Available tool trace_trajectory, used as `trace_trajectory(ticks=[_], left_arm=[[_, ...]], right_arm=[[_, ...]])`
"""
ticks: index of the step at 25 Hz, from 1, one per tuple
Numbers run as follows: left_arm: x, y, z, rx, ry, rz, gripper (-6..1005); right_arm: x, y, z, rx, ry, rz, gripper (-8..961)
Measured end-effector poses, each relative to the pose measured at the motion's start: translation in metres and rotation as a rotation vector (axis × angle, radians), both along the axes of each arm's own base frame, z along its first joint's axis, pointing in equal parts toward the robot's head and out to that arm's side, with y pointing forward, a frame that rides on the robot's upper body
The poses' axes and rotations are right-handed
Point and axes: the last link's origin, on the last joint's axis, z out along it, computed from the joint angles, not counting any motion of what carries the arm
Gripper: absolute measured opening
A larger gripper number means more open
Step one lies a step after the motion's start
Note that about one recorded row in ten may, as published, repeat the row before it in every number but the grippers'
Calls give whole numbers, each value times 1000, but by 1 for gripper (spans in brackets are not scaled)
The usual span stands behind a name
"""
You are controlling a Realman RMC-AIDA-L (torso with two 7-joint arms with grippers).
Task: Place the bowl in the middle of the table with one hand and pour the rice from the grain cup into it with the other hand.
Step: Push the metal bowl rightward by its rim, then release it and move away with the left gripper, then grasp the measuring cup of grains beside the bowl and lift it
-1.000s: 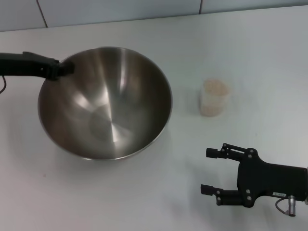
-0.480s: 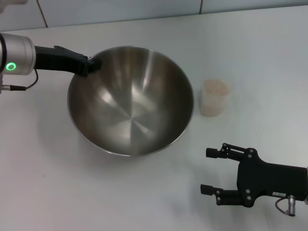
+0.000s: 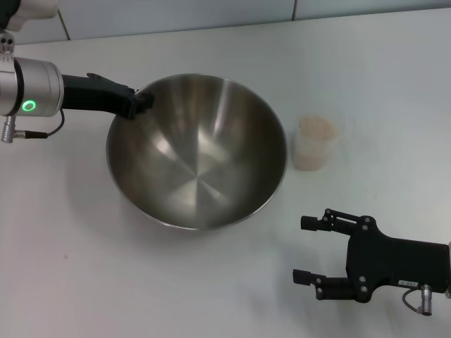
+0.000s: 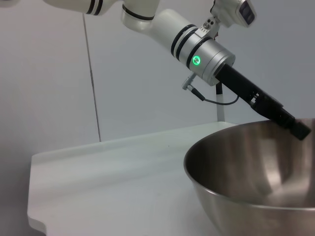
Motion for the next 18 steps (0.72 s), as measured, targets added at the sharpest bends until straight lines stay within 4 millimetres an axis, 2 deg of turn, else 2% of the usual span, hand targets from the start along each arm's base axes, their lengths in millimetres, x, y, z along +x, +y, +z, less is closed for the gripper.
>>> trace_trajectory(ticks=[4,9,12,16,18], left_arm=[[2,-2,-2,-10,5,-31,30],[7,-3,4,-2,11,-90,162],[11,-10,20,10,-20,-142,390],[3,-34,44,18,-51,-221,470],[0,-39,47,19,-53,-235,511]], right_arm=[[0,0,0,0,0,0,818],[0,1,0,10,4,-7,818],[6,4,2,51,1,-70,818],[18,7,2,144,-9,-188,818],[28,13,3,241,-21,-285,818]])
